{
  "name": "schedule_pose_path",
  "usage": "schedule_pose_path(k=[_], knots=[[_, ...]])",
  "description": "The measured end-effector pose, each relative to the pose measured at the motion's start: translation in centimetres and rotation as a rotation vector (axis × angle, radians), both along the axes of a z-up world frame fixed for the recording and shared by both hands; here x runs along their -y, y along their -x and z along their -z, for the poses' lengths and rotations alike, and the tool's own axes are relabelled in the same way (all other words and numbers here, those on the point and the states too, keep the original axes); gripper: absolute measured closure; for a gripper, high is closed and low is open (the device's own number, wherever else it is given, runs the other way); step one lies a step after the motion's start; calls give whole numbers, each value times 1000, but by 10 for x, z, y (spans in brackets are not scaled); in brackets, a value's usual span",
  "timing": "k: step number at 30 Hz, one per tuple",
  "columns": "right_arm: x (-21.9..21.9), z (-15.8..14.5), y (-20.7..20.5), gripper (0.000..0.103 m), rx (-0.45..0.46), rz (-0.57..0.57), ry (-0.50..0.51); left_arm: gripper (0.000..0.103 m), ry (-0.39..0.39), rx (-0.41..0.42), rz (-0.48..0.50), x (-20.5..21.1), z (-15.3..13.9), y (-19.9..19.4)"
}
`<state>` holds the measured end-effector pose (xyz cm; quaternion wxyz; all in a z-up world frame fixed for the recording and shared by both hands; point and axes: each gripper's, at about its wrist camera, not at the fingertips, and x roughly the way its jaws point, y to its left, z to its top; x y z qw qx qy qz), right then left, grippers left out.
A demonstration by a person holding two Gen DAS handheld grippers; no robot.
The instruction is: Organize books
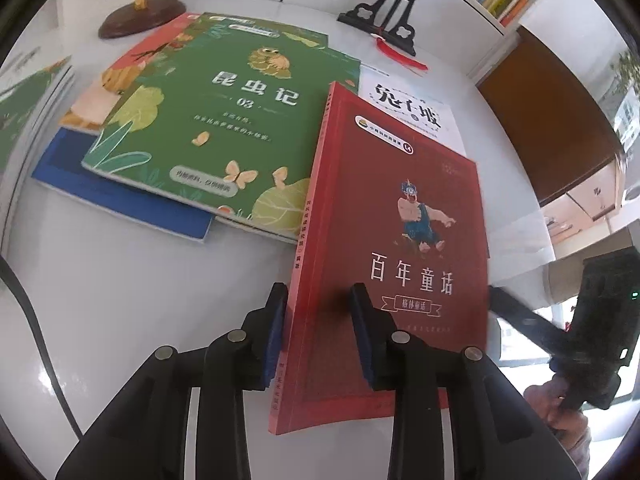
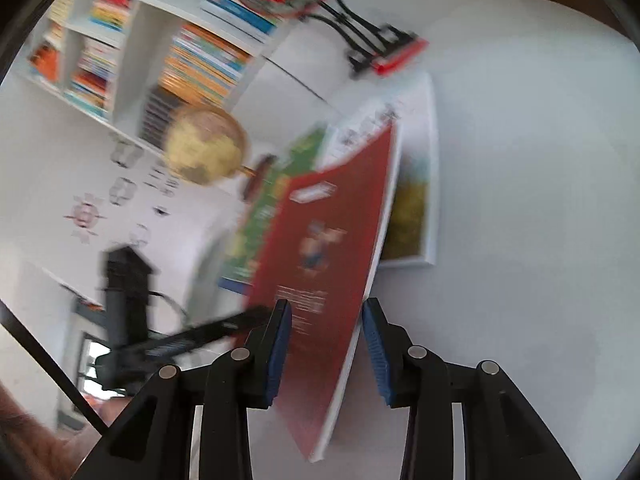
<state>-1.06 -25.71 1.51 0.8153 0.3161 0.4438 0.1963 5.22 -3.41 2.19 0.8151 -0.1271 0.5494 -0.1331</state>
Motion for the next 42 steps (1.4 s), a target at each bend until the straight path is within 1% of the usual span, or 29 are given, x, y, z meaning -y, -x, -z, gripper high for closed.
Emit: schedule_pose_path(k=[1,2,3,4,5,6,7,9,11,14,20,22,24,29,32,40,42], knots=[[-3,2,-1,82,-22,6,41,74,-6,-1,-5,-1,-1,1],[-6,2,-2,90,-41,12,85,74,-18,-2,-11,-2,-4,2],[-7,1,-1,91,-41,19,85,77,-25,1,-17,-3,-7,3],[-5,-1,0,94,-29,20,61,77,-18,6,-18,-5,-12,4],[-5,-4,1,97,-8,16,34,77,14,18,-14,-7,-18,6],[-7,-12,4,97,24,3,4,77,56,35,-9,-9,-25,8],[-10,-18,3,97,40,-6,2,77,70,57,-9,-10,-33,11],[-21,-32,2,97,58,-34,48,77,58,93,0,-9,-45,14],[-28,-38,1,97,65,-53,64,77,72,106,-9,-15,-52,14],[-35,-49,0,97,85,-55,50,77,98,116,-26,-25,-60,13],[-55,-70,-5,96,131,-67,27,77,91,183,-25,-46,-87,14],[-62,-76,-11,96,154,-67,-5,77,89,204,-34,-56,-95,13],[-72,-84,-17,96,176,-67,-27,77,92,223,-46,-68,-102,12],[-107,-97,-33,96,212,-103,-34,77,93,258,-84,-104,-114,8],[-129,-99,-44,96,221,-124,-36,77,88,279,-109,-126,-119,7],[-202,-96,-80,95,245,-196,-88,77,85,342,-210,-204,-131,-3],[-221,-97,-91,95,261,-216,-100,77,68,363,-236,-224,-134,-4]])
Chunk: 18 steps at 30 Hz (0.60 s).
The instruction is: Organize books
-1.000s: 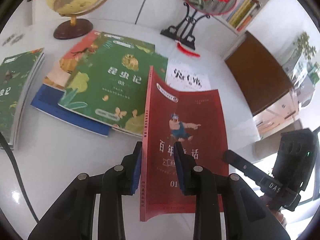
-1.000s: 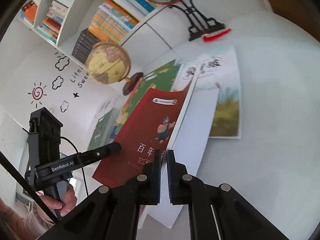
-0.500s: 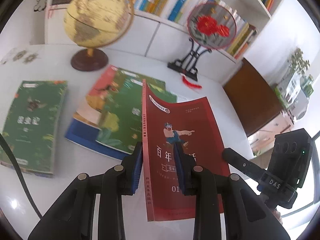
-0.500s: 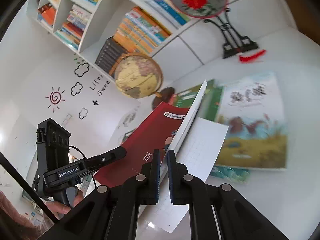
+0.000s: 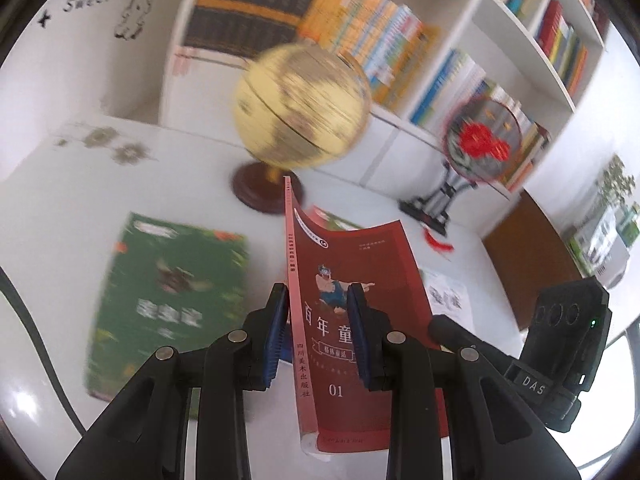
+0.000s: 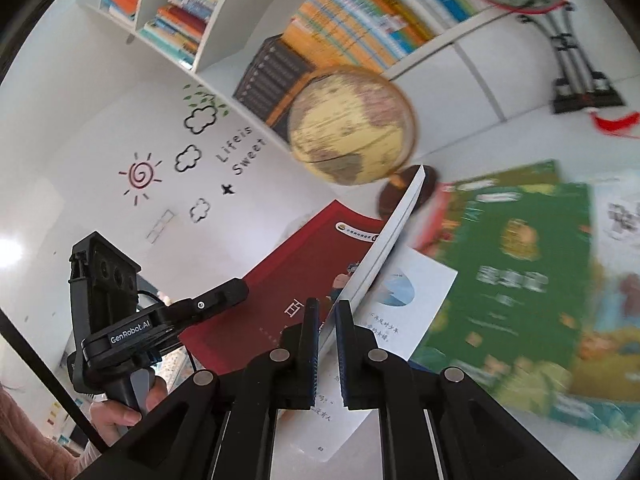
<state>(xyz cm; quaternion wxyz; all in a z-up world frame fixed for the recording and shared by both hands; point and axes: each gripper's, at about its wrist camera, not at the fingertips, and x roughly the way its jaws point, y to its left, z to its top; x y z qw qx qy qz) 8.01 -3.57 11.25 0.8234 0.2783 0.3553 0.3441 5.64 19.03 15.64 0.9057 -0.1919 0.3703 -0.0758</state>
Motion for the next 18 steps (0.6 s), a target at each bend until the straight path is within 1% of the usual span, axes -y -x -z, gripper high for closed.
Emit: schedule_pose_path(k=[3,4,6,8,11,13,16,18], knots=[[-31,-4,-17,95,33,-34,-6,77,-23,-1,-52,-29,8,2],[-44,-4,-24,95,45,-56,-3,77,-20,-10,-74,-40,15,3],[-69,-1,-36,95,52,-97,17,77,11,-34,-119,-63,31,5],[-89,8,-46,95,35,-136,33,77,37,-70,-170,-86,53,6],[-122,29,-57,95,-7,-194,79,77,48,-122,-207,-105,78,5],[-136,41,-60,95,-33,-218,93,77,76,-137,-219,-117,91,6],[-146,51,-63,95,-53,-222,103,77,92,-159,-242,-127,103,6],[-149,57,-67,95,-71,-216,104,77,72,-175,-241,-127,107,4]])
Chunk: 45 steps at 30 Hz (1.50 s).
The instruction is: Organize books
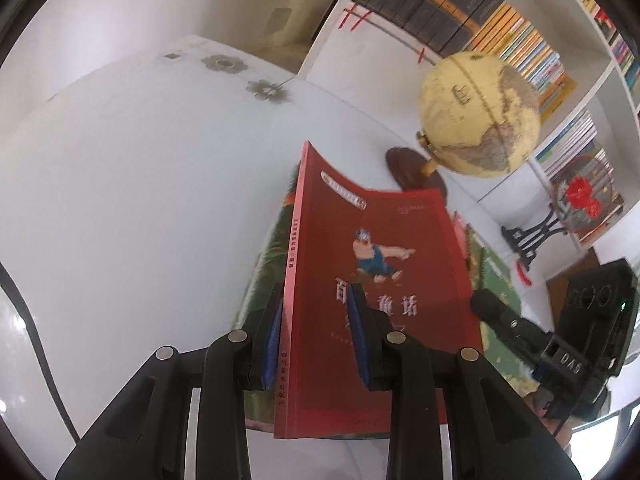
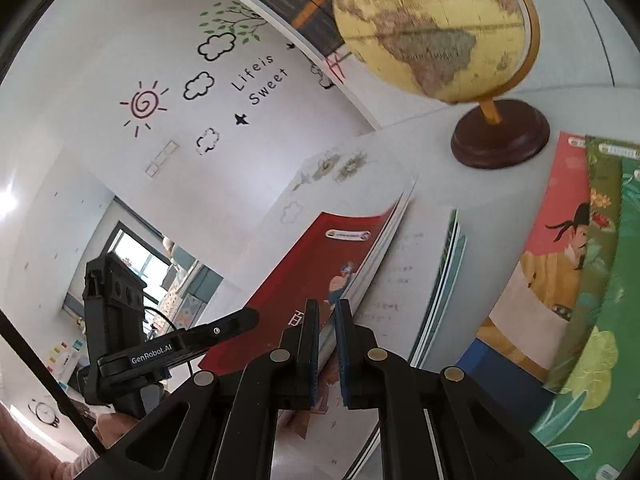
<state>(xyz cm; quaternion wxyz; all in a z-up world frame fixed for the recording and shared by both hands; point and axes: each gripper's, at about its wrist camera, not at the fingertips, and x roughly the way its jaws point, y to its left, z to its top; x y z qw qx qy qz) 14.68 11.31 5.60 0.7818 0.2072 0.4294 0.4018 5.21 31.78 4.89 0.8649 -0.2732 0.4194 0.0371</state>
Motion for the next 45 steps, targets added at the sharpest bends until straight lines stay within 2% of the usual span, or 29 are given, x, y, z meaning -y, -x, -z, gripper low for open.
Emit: schedule_pose_path(k=[6,8,10,14,16,17,18,19,21,24,28,32,35,39,41,45], knots=[[1,8,-3,95,-40,2,42,77,-42,-55,1,0,8,-1],[4,12,-1,95,-54,3,44,77,-85,-89,15,5,10,-4],[4,15,1,95,-59,8,53,71,-132,-120,22,8,12,-6],[3,26,2,95,-96,21,108,70,-233,-163,-73,-2,7,-2],[2,28,3,88,-113,26,164,66,-213,-168,-89,-9,3,0],[2,30,5,76,-121,32,190,64,-196,-170,-84,-10,2,0],[4,32,7,60,-129,38,213,54,-188,-171,-76,-9,1,-1],[6,32,9,55,-129,46,217,38,-184,-167,-61,-6,-1,-2],[18,29,15,50,-120,74,186,20,-212,-127,-35,7,-8,-4],[46,23,21,46,-118,156,163,16,-255,-83,5,33,-22,-13],[88,12,28,45,-90,254,193,15,-223,-30,110,76,-31,-40],[139,1,33,29,-42,379,223,15,-221,-15,246,133,-33,-68],[175,0,37,27,-34,474,223,15,-248,-14,324,169,-30,-81],[212,5,40,26,-60,552,214,15,-284,-40,430,217,-21,-94],[226,9,42,26,-70,569,210,15,-279,-54,471,234,-13,-99],[238,22,41,26,-124,583,158,15,-244,-145,509,257,9,-110]])
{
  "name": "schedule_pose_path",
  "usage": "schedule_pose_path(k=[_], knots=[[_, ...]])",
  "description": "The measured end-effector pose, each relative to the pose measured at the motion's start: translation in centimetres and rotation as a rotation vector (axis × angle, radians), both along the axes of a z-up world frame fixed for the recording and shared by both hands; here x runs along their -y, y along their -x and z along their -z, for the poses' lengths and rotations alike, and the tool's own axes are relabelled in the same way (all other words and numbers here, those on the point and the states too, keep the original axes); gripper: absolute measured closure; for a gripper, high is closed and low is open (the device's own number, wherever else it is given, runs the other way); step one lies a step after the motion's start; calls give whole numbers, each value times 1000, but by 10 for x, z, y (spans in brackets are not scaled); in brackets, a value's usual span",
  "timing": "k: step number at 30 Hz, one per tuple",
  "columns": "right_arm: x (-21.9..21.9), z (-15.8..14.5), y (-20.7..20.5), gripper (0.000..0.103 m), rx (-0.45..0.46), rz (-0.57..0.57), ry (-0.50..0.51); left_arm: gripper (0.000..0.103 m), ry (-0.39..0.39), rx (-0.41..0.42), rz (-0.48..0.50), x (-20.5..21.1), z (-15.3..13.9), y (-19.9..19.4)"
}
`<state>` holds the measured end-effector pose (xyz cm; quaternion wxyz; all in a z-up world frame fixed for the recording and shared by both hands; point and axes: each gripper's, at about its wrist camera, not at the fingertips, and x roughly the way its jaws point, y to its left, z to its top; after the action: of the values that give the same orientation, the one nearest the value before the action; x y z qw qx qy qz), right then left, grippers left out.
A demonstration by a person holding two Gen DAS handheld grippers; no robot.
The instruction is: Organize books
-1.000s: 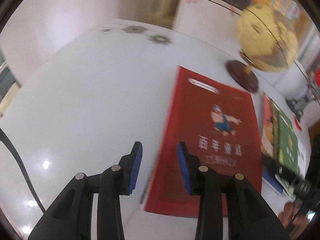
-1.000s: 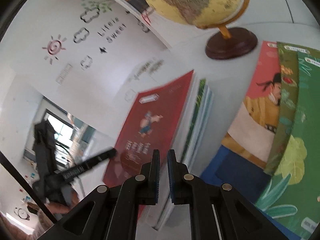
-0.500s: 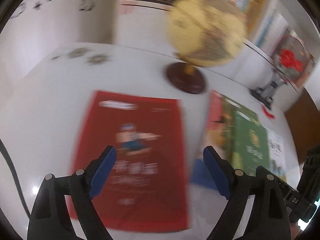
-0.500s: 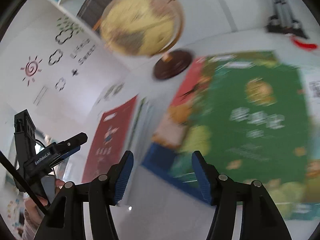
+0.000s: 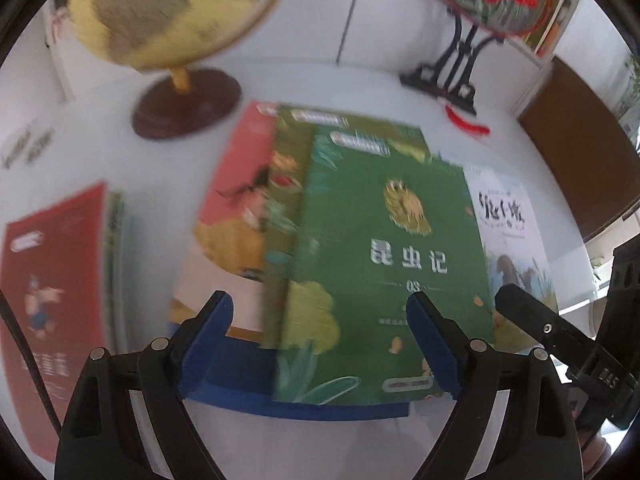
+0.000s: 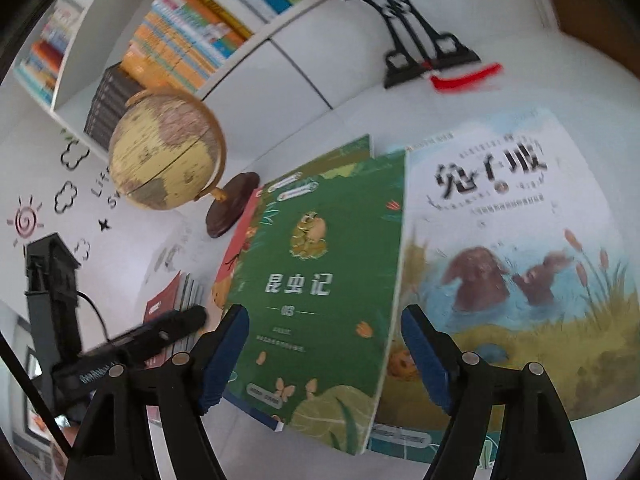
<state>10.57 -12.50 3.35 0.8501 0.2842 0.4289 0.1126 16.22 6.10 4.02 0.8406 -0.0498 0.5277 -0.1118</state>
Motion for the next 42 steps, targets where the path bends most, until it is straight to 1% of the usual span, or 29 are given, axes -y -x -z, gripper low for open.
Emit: schedule_pose_path(k=[3,6,8,10,12,16,18,21,22,25,28,31,32,33,34,35,36,37,38,39,40,42], knots=[[9,11,-2,26,-21,18,-59,15,30,-56,12,11,13,1],[14,12,-2,22,-4,21,-99,14,35,-53,19,19,12,6],[14,13,-5,20,2,9,-131,14,56,-59,14,22,12,9],[13,13,-6,18,-1,-11,-137,13,64,-66,-13,25,11,16],[14,12,-6,14,-5,-21,-142,12,63,-69,-8,29,12,23],[24,14,-4,14,-29,-38,-182,12,63,-87,7,37,11,45],[27,14,-1,14,-41,-50,-186,12,63,-99,13,41,11,56],[29,13,8,14,-66,-88,-192,12,43,-111,23,44,13,71],[30,14,11,14,-78,-107,-204,12,48,-107,16,41,12,74],[34,16,22,17,-97,-147,-238,12,103,-96,-42,29,12,71],[37,17,26,17,-74,-155,-239,12,159,-112,-78,22,16,58],[35,16,21,16,-66,-149,-224,13,210,-121,-81,24,22,53],[33,15,19,16,-61,-158,-211,13,216,-126,-86,26,23,53],[30,15,17,16,-57,-168,-199,13,214,-107,-94,27,22,55],[27,14,17,16,-53,-176,-189,13,216,-115,-103,28,23,56],[26,14,18,15,-51,-180,-182,13,225,-116,-112,27,22,57],[26,14,18,15,-49,-180,-183,13,251,-130,-125,24,23,60],[28,15,18,15,-54,-173,-196,13,276,-140,-133,22,23,62],[32,17,18,15,-67,-152,-232,14,294,-154,-140,19,25,64],[36,19,19,14,-78,-133,-270,17,307,-175,-150,17,27,67],[40,22,20,14,-87,-122,-314,18,318,-184,-153,15,29,71],[38,21,21,14,-95,-160,-304,19,307,-175,-143,14,29,77]])
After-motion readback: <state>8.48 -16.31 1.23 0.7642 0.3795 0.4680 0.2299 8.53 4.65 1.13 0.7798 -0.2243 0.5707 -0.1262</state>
